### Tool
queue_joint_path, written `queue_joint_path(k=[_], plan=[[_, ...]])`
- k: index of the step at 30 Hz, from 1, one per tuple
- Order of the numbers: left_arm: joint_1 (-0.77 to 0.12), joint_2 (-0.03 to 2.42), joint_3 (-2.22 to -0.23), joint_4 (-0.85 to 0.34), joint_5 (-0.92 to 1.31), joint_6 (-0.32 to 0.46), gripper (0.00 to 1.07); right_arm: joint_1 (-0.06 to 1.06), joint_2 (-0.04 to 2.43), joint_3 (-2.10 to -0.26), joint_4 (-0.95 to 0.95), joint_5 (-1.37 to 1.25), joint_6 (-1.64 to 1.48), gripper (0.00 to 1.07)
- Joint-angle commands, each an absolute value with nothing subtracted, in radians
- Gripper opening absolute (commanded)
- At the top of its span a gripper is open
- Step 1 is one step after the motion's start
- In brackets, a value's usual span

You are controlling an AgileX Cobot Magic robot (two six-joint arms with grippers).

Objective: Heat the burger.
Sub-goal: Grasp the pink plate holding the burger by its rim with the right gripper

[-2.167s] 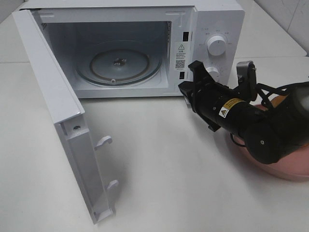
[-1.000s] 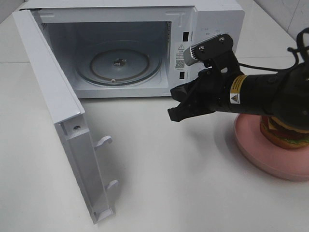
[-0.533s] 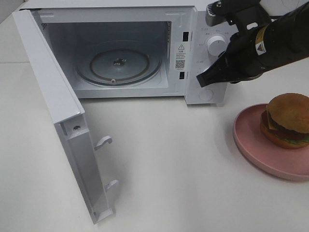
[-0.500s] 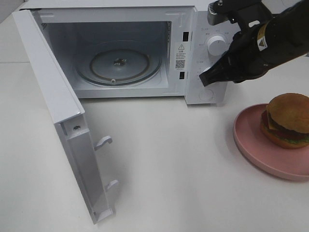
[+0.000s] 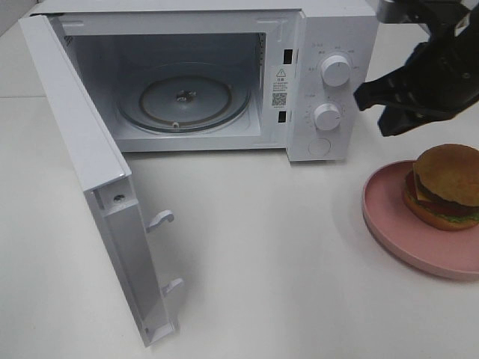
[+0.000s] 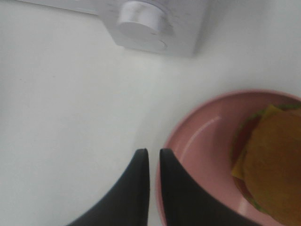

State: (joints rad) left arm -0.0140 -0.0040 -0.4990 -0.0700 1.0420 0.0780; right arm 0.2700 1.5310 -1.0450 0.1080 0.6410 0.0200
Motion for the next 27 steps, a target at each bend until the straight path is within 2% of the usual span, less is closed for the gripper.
queue_joint_path(k=[1,2,6,15,23,27], plan=[[-0.015,-0.024,-0.497,-0.074,1.032,0.076,0.00,0.218,1.513,-1.051,0.128,0.693,0.000,0.08],[-0.015,-0.024,-0.497,-0.074,1.032,0.076,0.00,0.178,1.502,-1.051,0.125,0.722,0.000,0.09],[-0.015,-0.024,-0.497,-0.074,1.032,0.076,0.00,0.131,1.462,-1.051,0.122,0.766,0.000,0.09],[-0.015,-0.024,-0.497,-0.074,1.032,0.076,0.00,0.124,1.328,-1.030,0.055,0.866,0.038,0.12],[-0.015,-0.024,-0.497,-0.073,1.032,0.077,0.00,0.124,1.154,-0.920,0.043,0.877,0.044,0.16],[-0.015,-0.024,-0.497,-0.073,1.032,0.084,0.00,0.124,1.144,-0.903,0.043,0.871,0.037,0.16]])
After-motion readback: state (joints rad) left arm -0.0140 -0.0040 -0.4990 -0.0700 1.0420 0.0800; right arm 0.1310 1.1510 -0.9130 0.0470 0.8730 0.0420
